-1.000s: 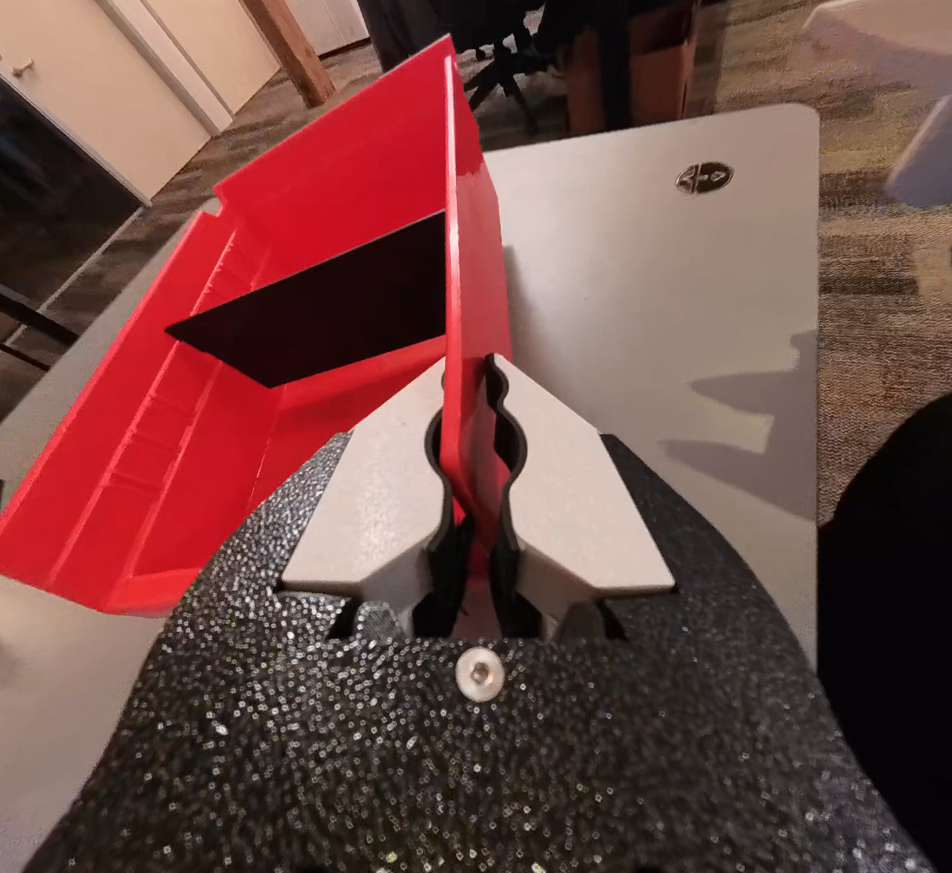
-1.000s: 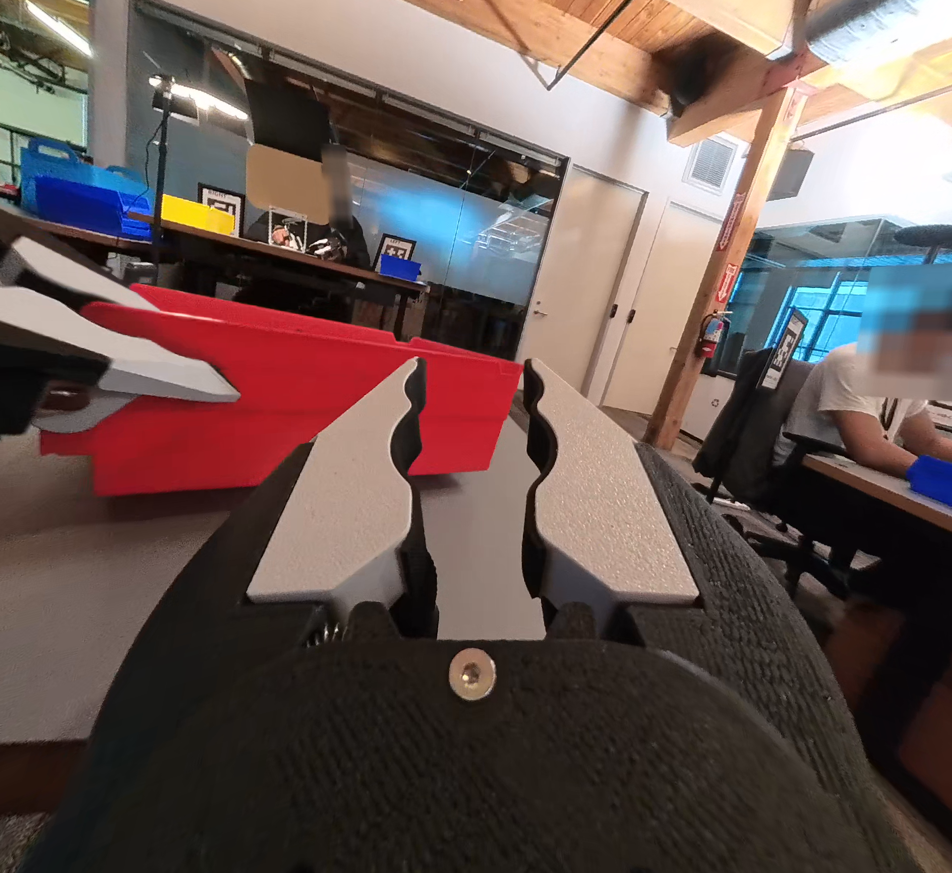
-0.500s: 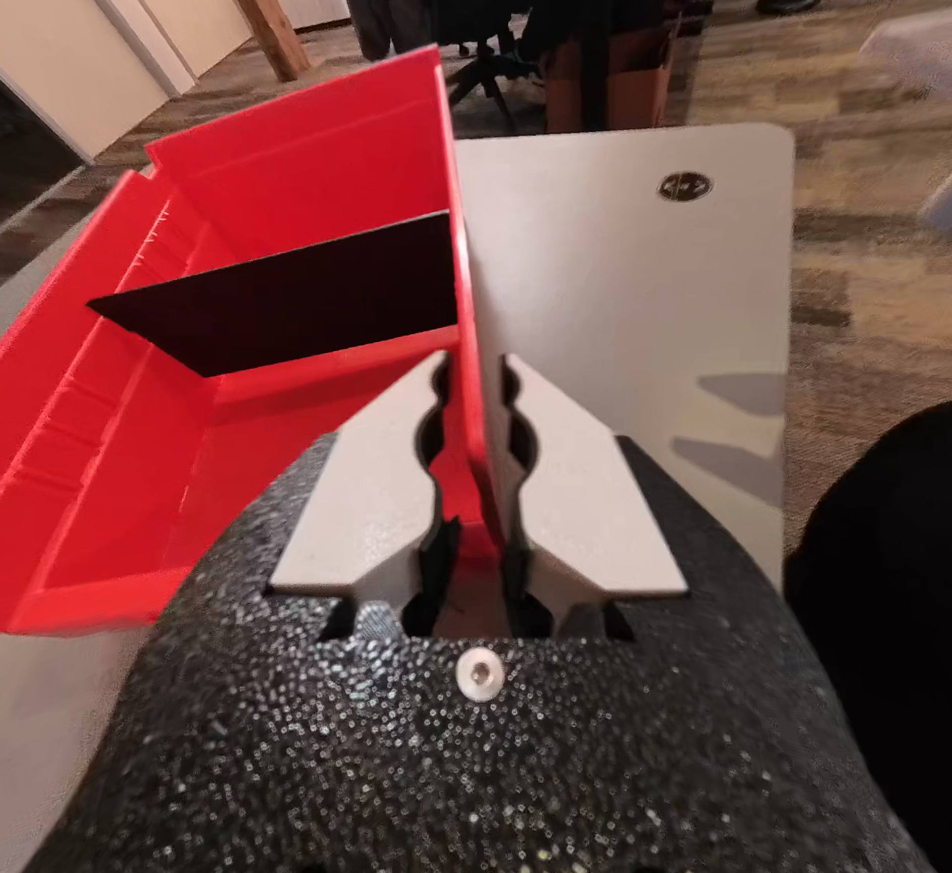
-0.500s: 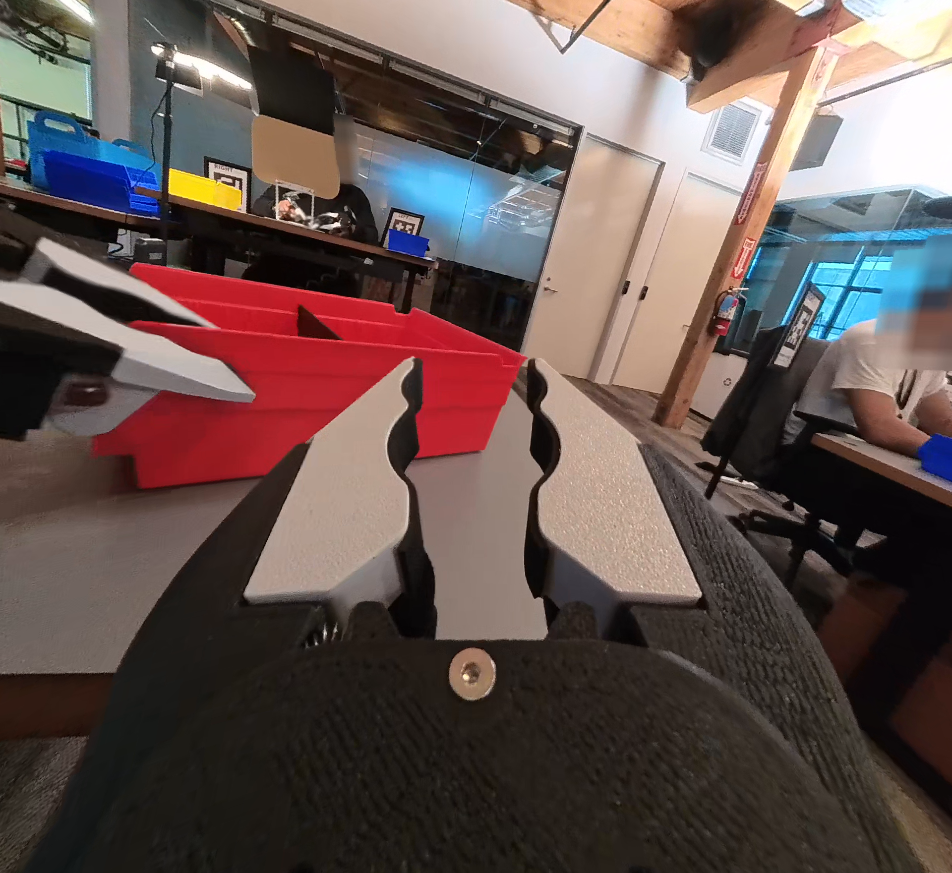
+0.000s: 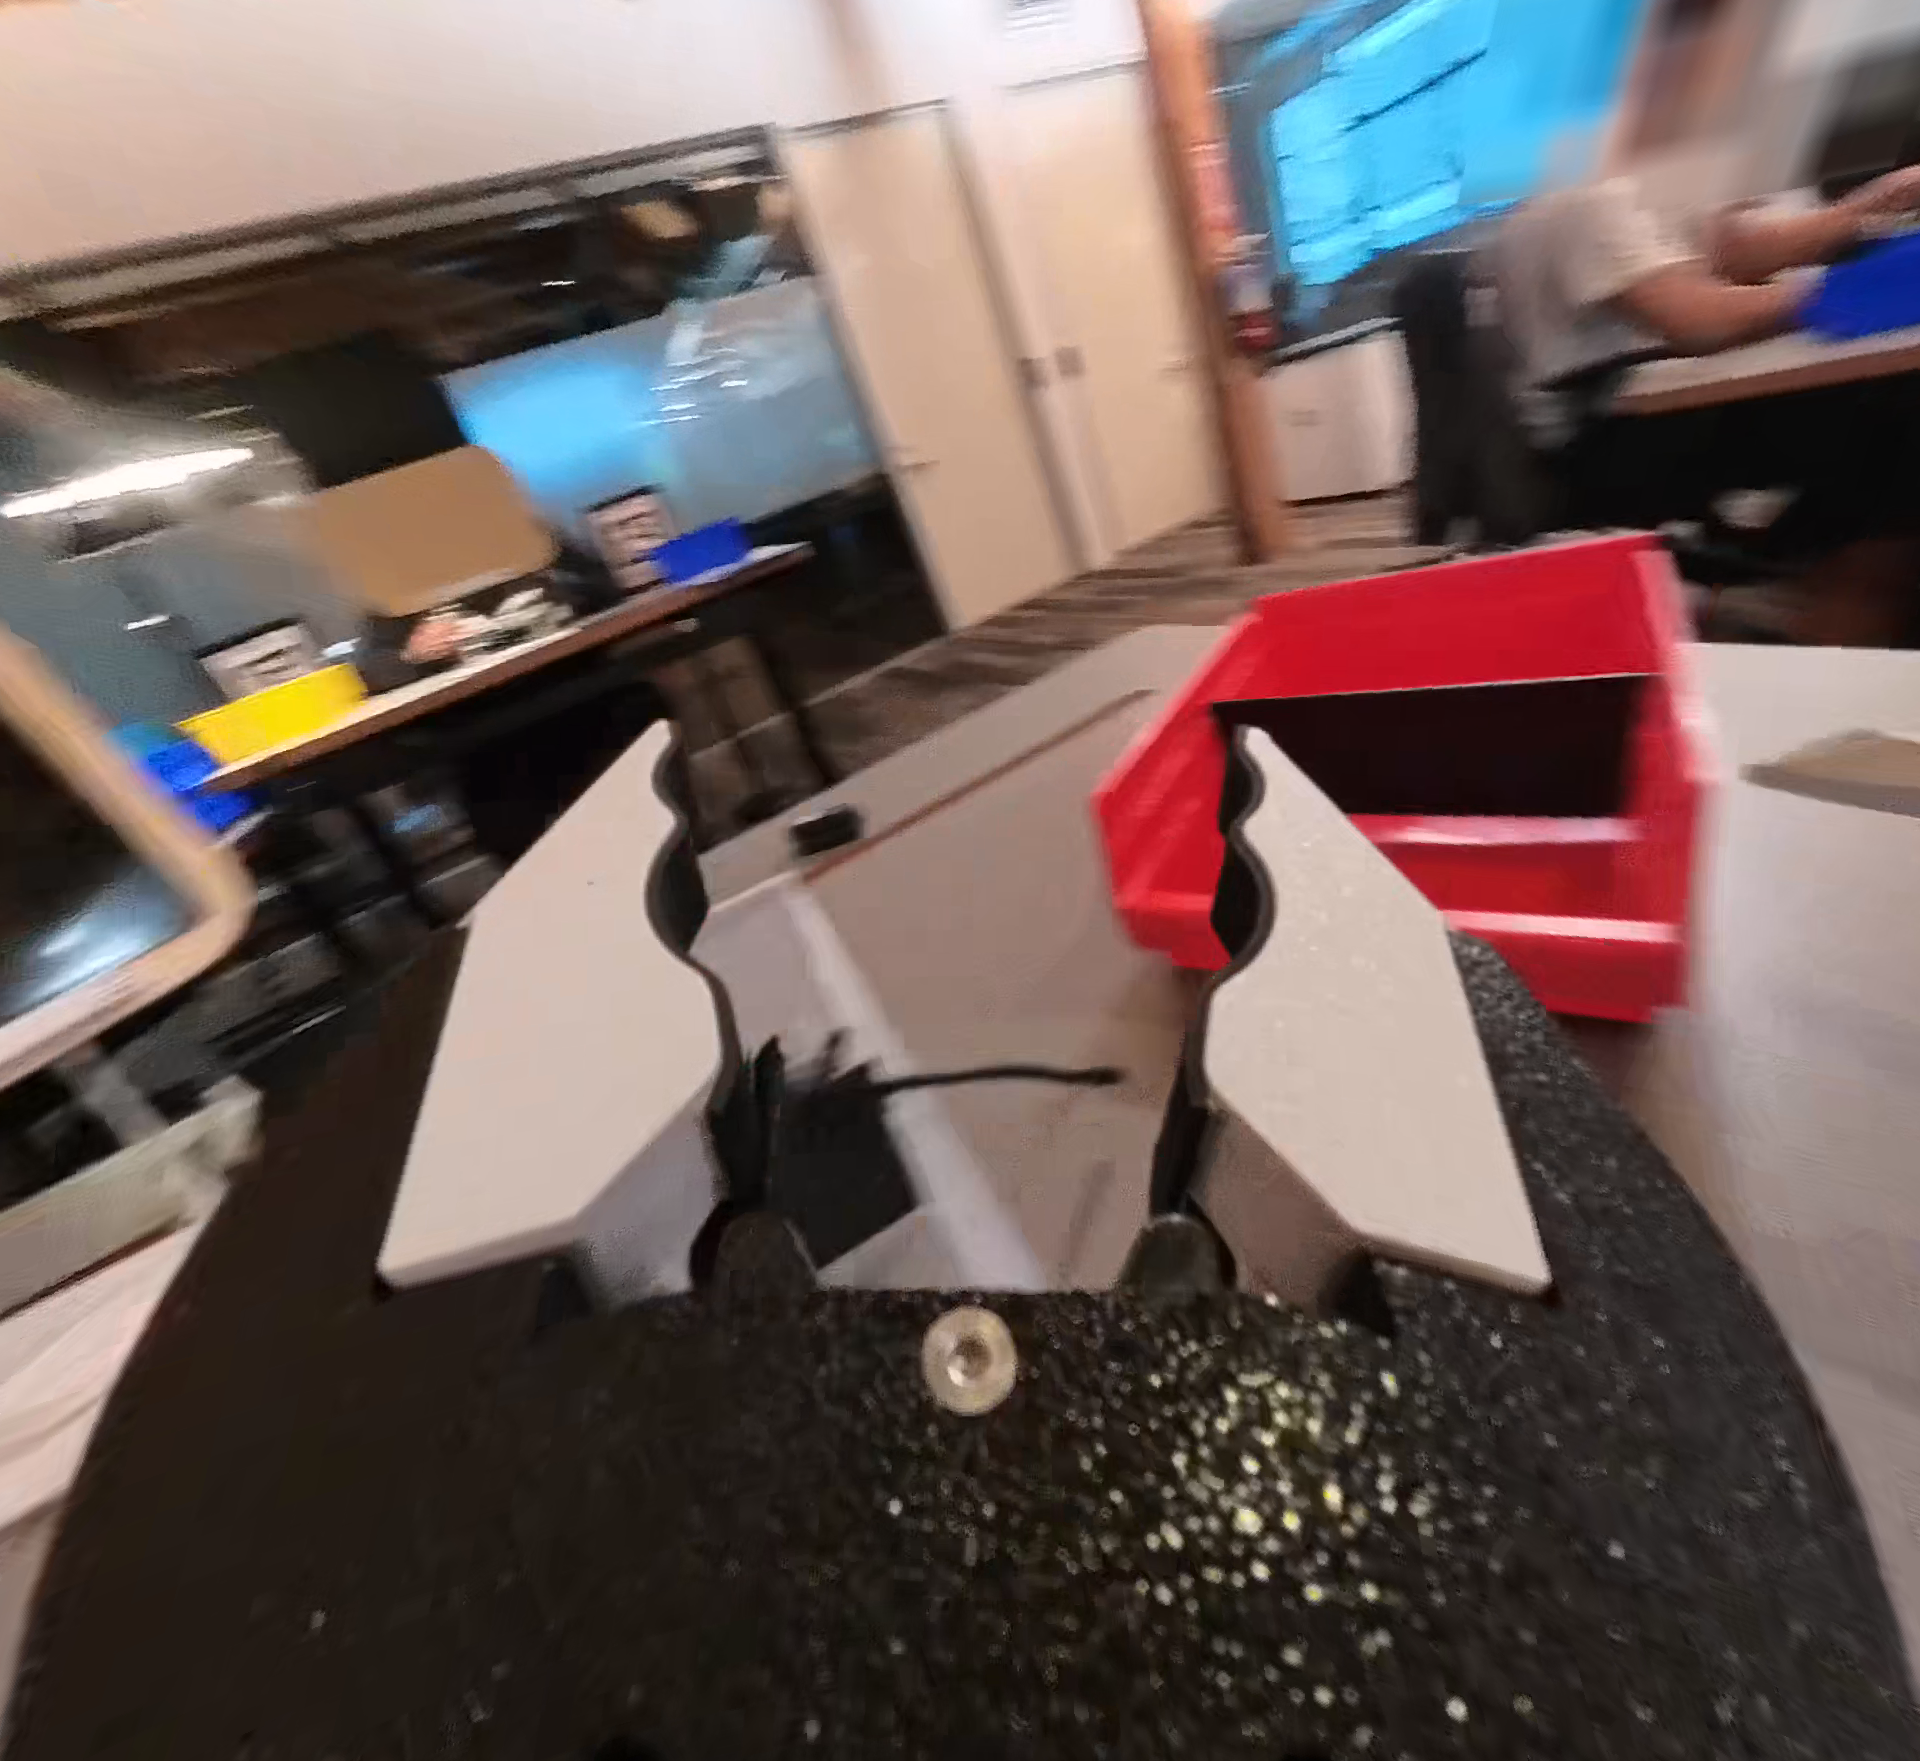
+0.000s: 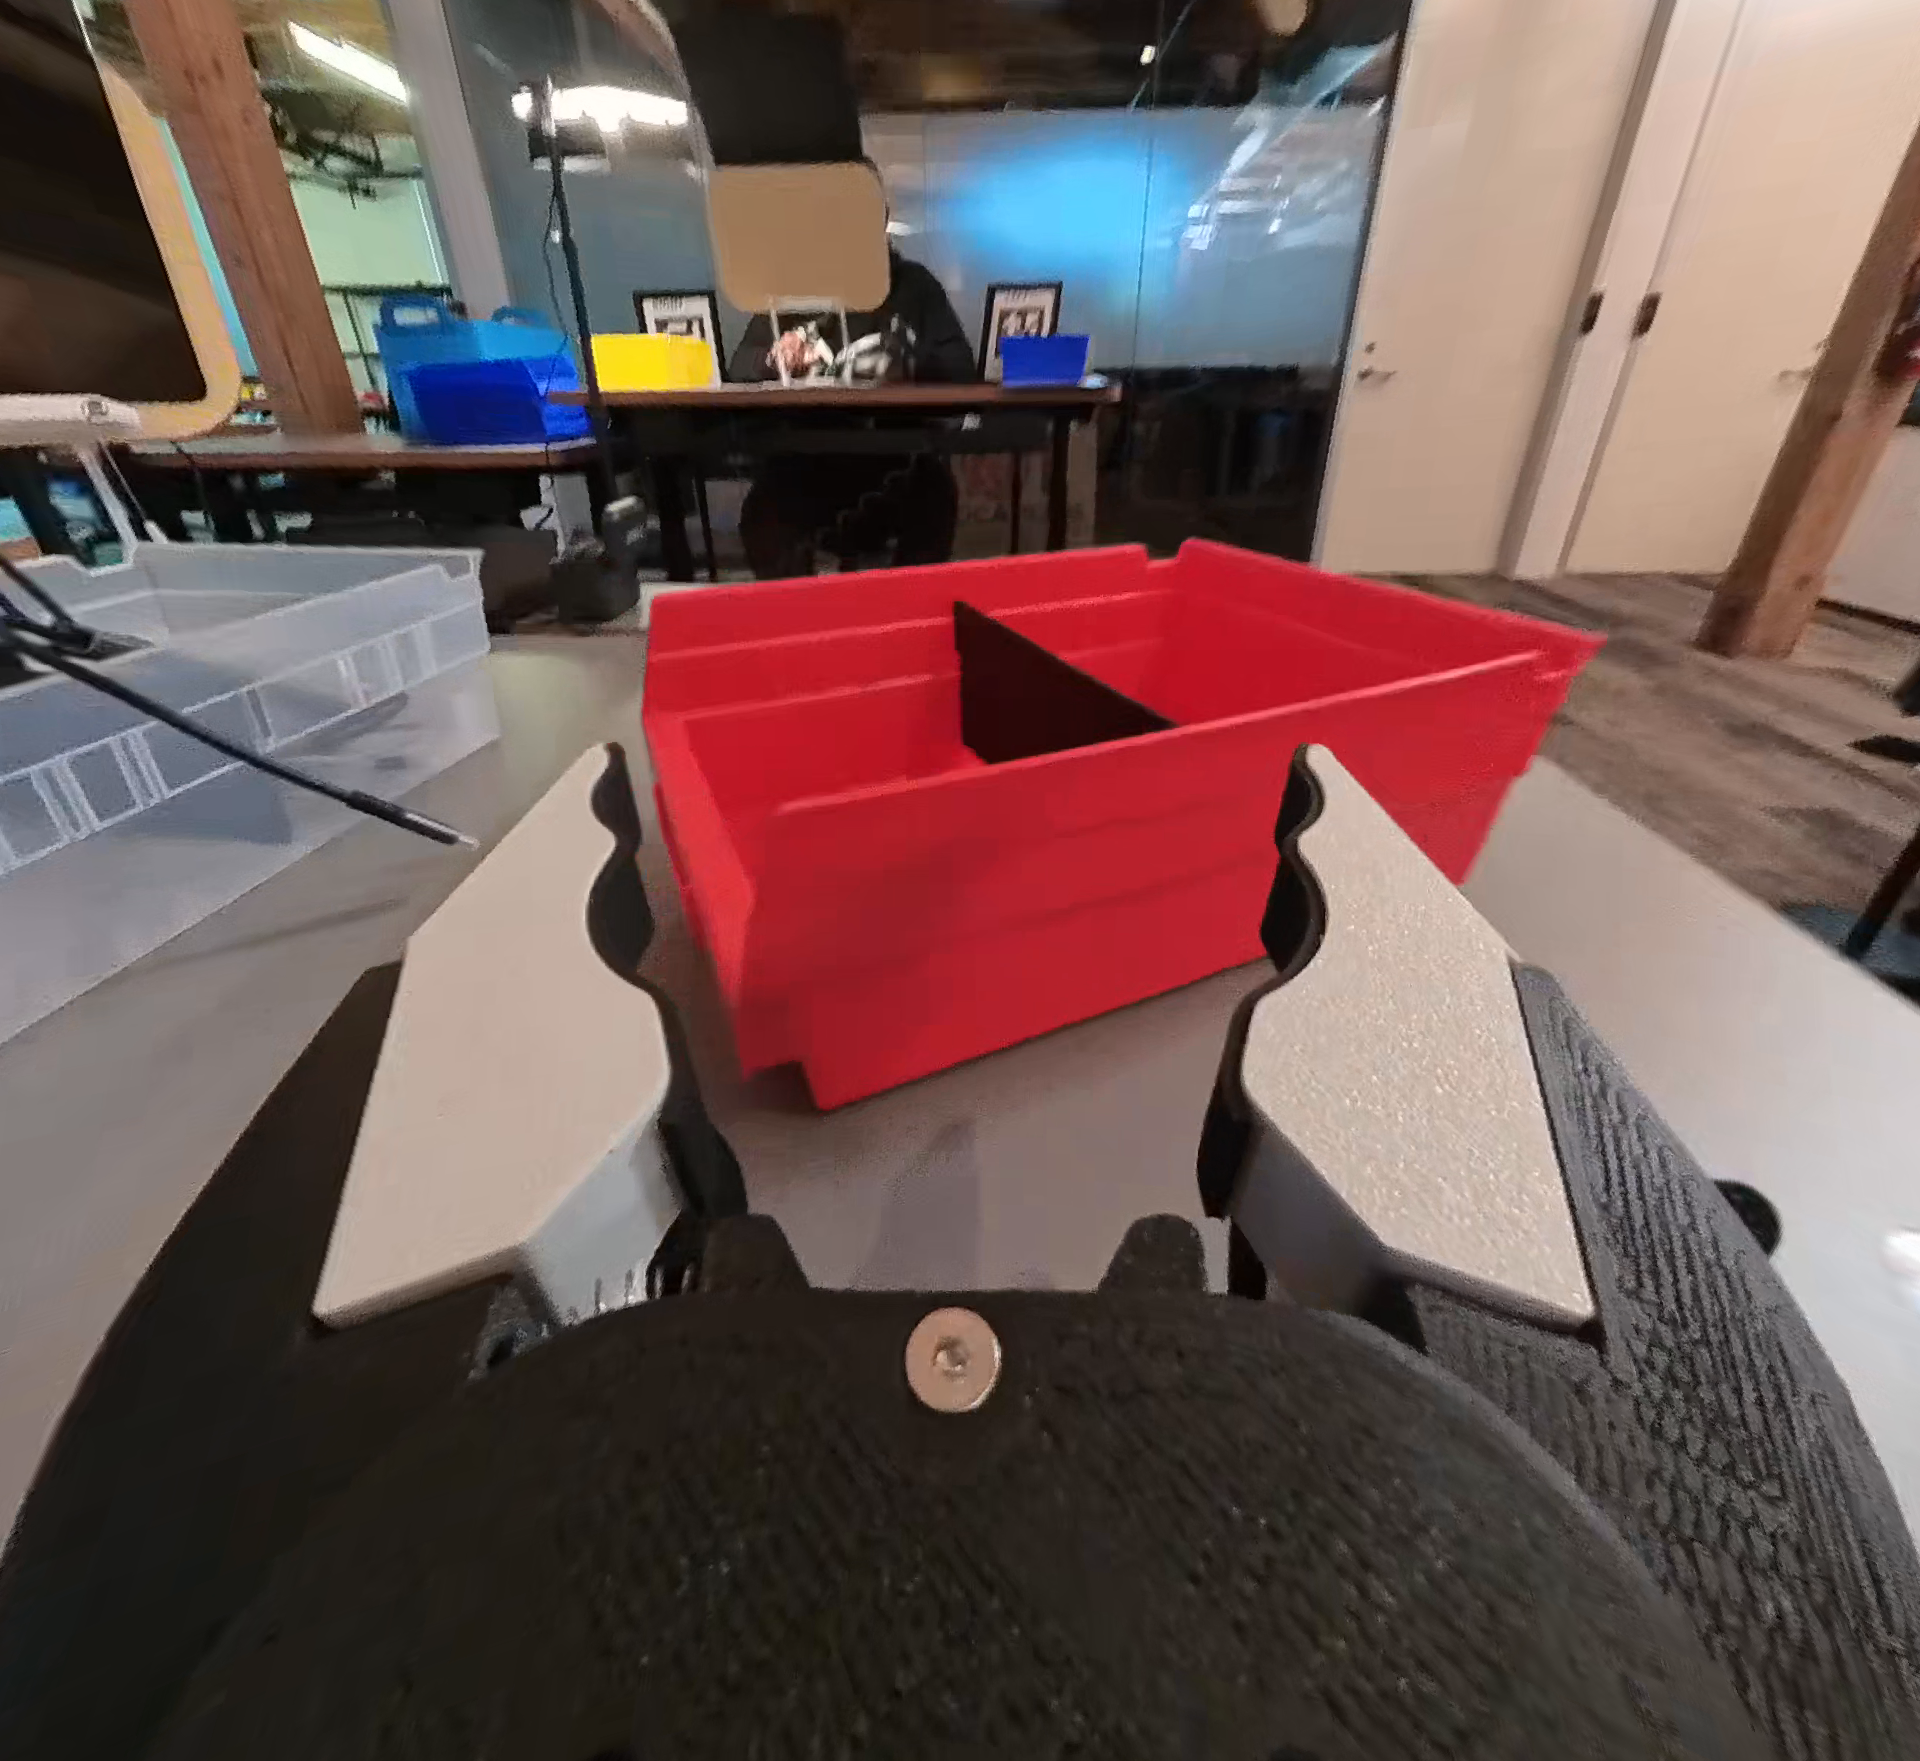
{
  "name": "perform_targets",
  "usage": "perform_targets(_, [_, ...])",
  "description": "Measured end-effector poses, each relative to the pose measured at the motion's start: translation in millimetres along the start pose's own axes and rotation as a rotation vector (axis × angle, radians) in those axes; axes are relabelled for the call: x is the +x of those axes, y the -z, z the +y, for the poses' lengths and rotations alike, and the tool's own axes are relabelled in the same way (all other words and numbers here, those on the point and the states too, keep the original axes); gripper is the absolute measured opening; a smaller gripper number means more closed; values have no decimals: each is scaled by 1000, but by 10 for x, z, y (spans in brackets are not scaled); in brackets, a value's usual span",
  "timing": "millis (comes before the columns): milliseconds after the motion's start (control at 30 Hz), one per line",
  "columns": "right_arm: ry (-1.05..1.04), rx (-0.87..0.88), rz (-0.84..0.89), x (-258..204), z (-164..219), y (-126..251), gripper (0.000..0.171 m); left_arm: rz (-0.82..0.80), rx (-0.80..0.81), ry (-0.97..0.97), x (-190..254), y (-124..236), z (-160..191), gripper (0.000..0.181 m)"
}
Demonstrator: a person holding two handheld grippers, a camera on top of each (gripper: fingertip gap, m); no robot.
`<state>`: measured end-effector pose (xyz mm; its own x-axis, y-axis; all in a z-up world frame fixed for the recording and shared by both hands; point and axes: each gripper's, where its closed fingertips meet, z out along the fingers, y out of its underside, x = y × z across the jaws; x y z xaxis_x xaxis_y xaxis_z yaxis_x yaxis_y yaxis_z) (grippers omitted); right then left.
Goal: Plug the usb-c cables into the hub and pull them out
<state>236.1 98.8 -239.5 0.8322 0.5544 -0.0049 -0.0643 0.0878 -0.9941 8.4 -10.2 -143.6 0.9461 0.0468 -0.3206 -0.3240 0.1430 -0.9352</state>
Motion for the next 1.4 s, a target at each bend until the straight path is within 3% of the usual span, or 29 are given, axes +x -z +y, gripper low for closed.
perform_targets(133, [-15, -125, 39, -211, 242, -350, 120, -213, -8, 71, -817, 386, 294, 91])
perform_targets(367, [136, -249, 174, -45, 477, -481, 107, -466, -306, 131, -1772, 889, 1201, 90])
perform_targets(500, [132, -294, 179, 163, 488, -318, 94, -431, -482, 202, -1887, 949, 1730, 93])
perform_targets(600, [146, -325, 231, 425, 490, -143, 81, -372, -554, 236, -1851, 928, 1968, 85])
perform_targets(733, [108, -344, 314, 797, 500, 33, 57, -264, -556, 307, -1785, 852, 2021, 55])
perform_targets(800, [73, -346, 352, 962, 509, 69, 47, -178, -570, 332, -1714, 823, 2031, 21])
perform_targets(867, [46, -350, 345, 1031, 522, 60, 27, -156, -592, 325, -1744, 845, 2052, 7])
perform_targets(933, [45, -356, 314, 1037, 537, 16, 3, -158, -611, 332, -1789, 873, 2074, 4])
perform_targets(1133, [79, -382, 162, 1033, 549, -105, 4, -221, -619, 298, -1953, 1119, 2089, 3])
perform_targets(1400, [187, -468, -3, 1125, 579, -113, 6, -342, -637, 309, -2392, 1716, 2139, 3])
